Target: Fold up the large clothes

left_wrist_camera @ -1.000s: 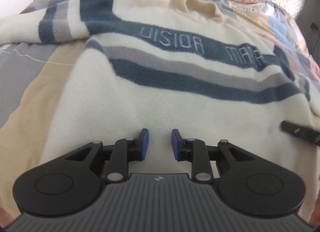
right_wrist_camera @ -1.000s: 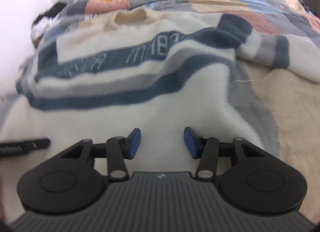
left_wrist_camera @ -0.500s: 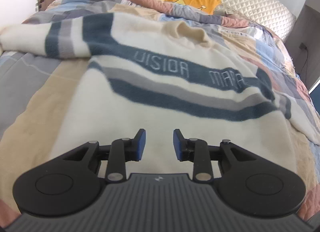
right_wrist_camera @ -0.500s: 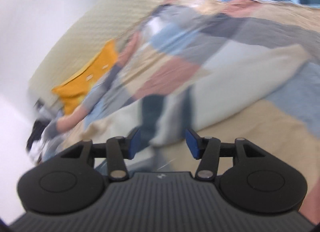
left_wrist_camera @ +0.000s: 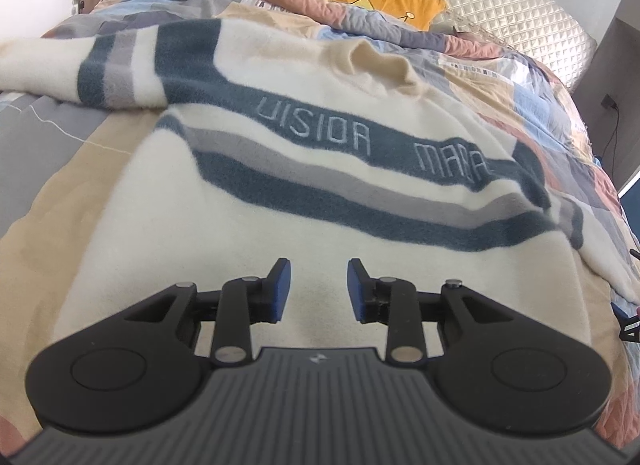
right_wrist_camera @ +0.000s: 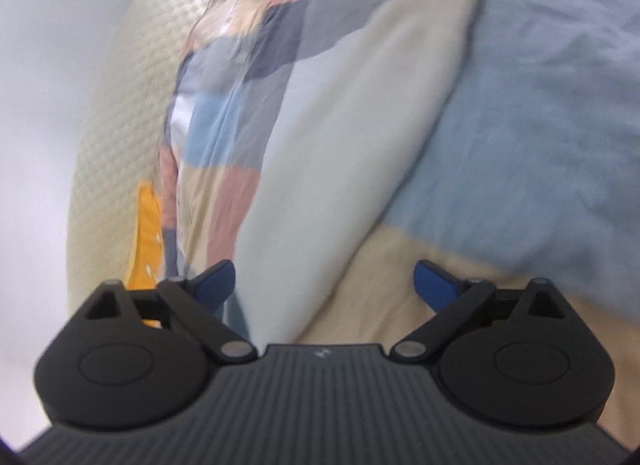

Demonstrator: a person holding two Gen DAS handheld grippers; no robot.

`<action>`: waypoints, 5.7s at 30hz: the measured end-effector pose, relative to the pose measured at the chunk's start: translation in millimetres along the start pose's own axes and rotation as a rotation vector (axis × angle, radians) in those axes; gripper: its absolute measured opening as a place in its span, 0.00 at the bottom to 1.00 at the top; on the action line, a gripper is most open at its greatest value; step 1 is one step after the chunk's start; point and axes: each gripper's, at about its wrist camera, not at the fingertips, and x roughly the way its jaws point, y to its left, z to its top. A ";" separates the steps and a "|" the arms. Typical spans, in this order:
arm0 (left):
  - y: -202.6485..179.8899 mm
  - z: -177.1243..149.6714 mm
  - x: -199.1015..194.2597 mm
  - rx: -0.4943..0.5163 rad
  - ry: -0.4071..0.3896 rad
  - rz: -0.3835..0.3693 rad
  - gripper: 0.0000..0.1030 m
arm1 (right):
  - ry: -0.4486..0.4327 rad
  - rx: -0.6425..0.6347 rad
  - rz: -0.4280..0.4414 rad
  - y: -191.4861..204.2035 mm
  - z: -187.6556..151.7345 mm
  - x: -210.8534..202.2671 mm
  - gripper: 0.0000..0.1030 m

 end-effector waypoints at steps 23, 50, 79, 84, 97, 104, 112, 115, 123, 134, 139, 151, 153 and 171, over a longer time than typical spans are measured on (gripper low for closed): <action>-4.3 12.0 41.6 -0.055 0.038 0.015 0.35 | -0.217 -0.172 -0.025 1.9 120.6 67.0 0.12; 11.2 32.9 -7.8 -0.046 0.015 0.021 0.35 | -0.248 -0.860 0.181 244.7 50.2 19.9 0.11; 128.5 27.8 -84.3 -0.362 -0.155 -0.094 0.37 | 0.300 -1.761 0.421 199.3 -465.7 -54.6 0.14; 127.9 24.4 -72.9 -0.320 -0.138 -0.097 0.38 | 0.406 -1.832 0.334 164.8 -493.4 -37.2 0.14; 94.6 24.3 -82.0 -0.174 -0.163 -0.164 0.40 | 0.593 -1.706 0.398 178.1 -452.8 -102.5 0.64; 62.1 18.7 -76.2 -0.054 -0.128 -0.163 0.40 | 0.479 -1.494 0.329 179.8 -394.9 -106.3 0.64; 22.2 -0.6 -57.5 0.085 -0.043 -0.179 0.39 | 0.398 -1.408 0.248 173.5 -378.7 -70.0 0.63; 8.7 -9.3 -47.8 0.119 -0.013 -0.154 0.36 | 0.382 -1.418 0.208 169.4 -379.5 -56.8 0.60; -3.9 -25.1 -7.1 0.177 0.109 -0.013 0.29 | 0.394 -1.351 0.118 163.4 -373.5 -20.6 0.59; 3.1 -21.4 -14.1 0.136 0.078 -0.025 0.29 | 0.461 -1.388 0.028 146.7 -389.5 9.0 0.57; 21.3 0.7 -32.7 0.048 0.033 -0.053 0.30 | 0.482 -1.299 0.048 146.0 -376.3 6.7 0.57; 167.0 126.9 -58.5 -0.384 -0.096 0.109 0.50 | 0.512 -1.118 0.068 147.5 -351.4 1.6 0.58; 206.4 131.5 -57.9 -0.493 -0.116 0.113 0.51 | 0.510 -1.136 0.085 150.9 -355.6 1.5 0.58; 400.9 132.0 25.8 -0.890 -0.344 0.028 0.54 | 0.497 -1.179 0.059 157.1 -366.4 25.1 0.58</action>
